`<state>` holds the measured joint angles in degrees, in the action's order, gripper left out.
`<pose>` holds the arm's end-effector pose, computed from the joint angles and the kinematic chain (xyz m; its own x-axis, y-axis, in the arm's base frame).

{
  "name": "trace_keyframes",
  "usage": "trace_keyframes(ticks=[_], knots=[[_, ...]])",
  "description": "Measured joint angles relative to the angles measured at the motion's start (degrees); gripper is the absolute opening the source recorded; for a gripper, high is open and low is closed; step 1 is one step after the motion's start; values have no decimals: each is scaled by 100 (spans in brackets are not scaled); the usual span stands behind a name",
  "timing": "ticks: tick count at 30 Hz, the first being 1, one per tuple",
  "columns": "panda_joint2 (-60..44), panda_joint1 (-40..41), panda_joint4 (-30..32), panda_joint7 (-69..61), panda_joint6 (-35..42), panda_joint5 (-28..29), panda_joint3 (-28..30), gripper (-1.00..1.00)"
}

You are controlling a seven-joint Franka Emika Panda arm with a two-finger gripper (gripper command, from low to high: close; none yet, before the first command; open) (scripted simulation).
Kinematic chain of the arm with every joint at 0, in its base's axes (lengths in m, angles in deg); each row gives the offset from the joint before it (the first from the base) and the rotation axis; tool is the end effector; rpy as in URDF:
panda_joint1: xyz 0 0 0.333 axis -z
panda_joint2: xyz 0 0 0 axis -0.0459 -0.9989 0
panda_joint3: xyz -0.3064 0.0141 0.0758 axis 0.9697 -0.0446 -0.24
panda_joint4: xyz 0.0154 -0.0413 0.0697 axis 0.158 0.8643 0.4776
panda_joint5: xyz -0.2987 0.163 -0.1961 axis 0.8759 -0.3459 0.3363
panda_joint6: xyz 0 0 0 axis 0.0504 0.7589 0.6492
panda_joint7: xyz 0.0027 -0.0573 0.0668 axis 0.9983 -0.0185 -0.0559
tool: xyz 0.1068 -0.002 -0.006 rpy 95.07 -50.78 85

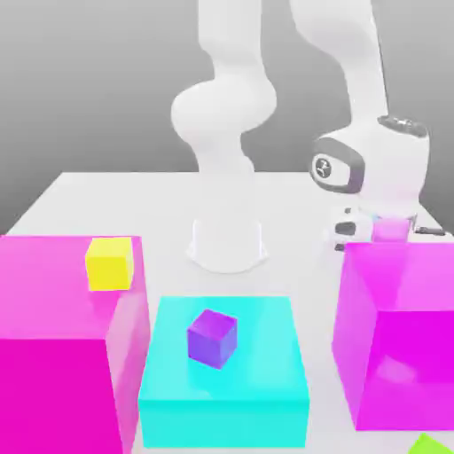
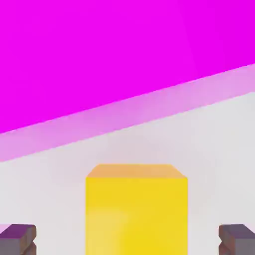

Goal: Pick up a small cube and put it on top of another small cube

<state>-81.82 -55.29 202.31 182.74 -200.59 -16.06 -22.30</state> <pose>0.2509 0.2477 0.1703 0.4932 -0.8699 0.0010 -0.8699 -0.4932 -0.0099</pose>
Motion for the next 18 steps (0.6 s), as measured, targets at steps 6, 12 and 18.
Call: trace_keyframes(ticks=[6,12,18], knots=[[-774,433,-96,-200,-642,-307,-522,0],[-847,475,-102,-200,-717,-317,-570,-100],[-391,337,-57,-54,-339,-81,-357,-100]])
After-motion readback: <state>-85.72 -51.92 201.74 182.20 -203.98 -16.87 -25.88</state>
